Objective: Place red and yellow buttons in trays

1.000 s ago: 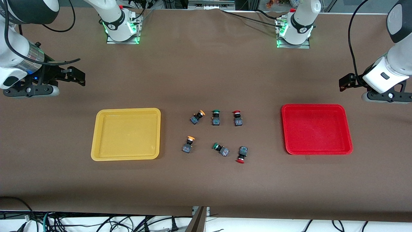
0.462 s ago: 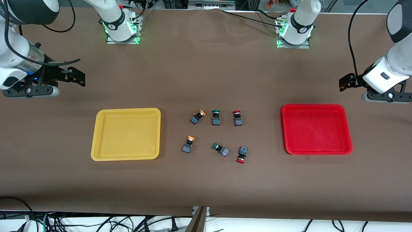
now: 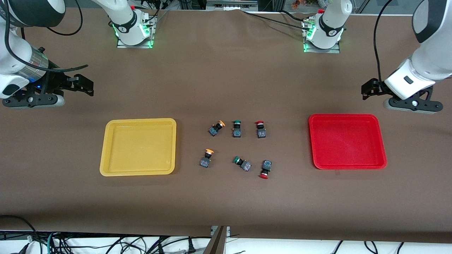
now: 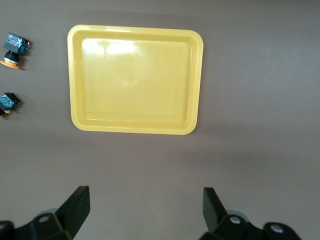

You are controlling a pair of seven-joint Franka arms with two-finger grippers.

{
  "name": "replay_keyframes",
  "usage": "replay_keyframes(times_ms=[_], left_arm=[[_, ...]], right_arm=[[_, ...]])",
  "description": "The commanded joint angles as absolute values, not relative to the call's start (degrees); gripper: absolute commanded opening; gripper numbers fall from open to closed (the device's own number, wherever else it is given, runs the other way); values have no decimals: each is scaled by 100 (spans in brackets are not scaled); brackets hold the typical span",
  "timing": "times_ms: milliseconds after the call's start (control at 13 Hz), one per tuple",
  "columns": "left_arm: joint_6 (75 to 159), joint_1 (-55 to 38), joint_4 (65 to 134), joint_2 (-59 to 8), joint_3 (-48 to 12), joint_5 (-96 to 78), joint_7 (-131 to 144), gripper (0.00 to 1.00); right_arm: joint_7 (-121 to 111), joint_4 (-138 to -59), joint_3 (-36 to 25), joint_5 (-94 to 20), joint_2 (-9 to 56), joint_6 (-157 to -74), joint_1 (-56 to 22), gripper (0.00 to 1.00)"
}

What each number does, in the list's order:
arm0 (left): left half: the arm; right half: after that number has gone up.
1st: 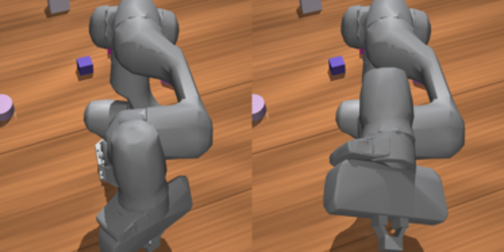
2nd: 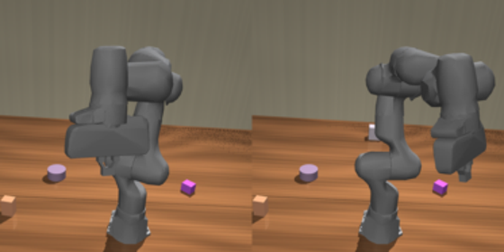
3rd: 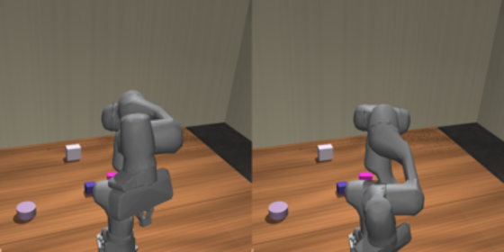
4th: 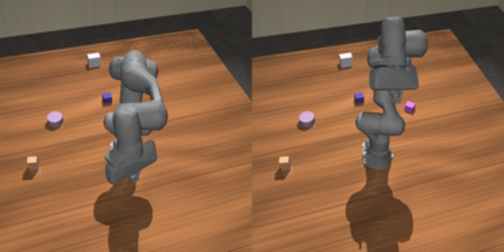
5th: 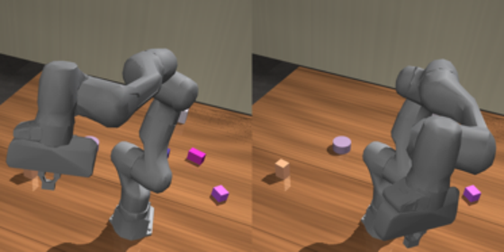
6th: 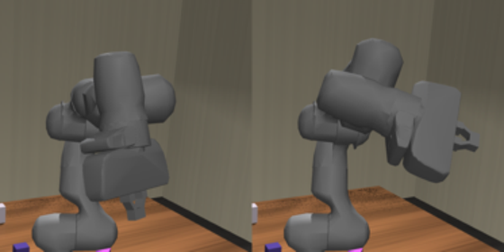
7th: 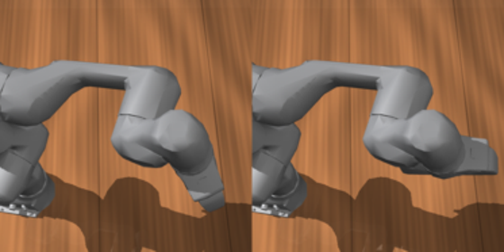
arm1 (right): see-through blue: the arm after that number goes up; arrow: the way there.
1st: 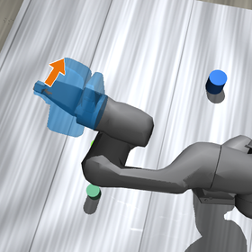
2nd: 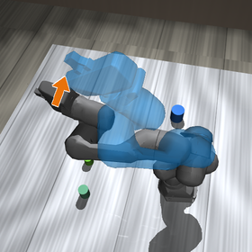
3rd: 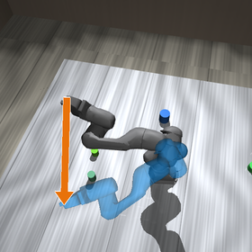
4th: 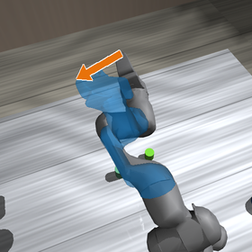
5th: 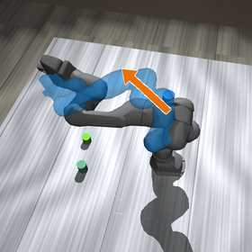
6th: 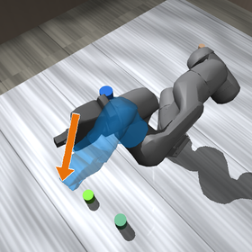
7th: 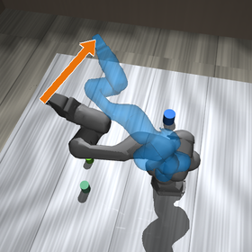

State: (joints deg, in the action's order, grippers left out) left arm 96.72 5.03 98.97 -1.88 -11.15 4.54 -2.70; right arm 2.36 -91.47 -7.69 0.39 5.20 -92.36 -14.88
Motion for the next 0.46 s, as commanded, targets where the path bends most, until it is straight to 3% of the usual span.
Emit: replay_keyframes(times_ms=[0,231,385], left_arm=[[9589,483,9379,-606,-1282,334,-229,100],[9606,396,9334,-712,-1380,290,280,100],[9720,273,9334,-773,-1397,255,552,100]], right_arm=[[168,-9018,-756,8,1088,-9308,-1564,100],[176,-9018,-730,-35,1388,-9342,-1573,100],[351,-8983,-581,-61,1685,-9805,-1879,100]])
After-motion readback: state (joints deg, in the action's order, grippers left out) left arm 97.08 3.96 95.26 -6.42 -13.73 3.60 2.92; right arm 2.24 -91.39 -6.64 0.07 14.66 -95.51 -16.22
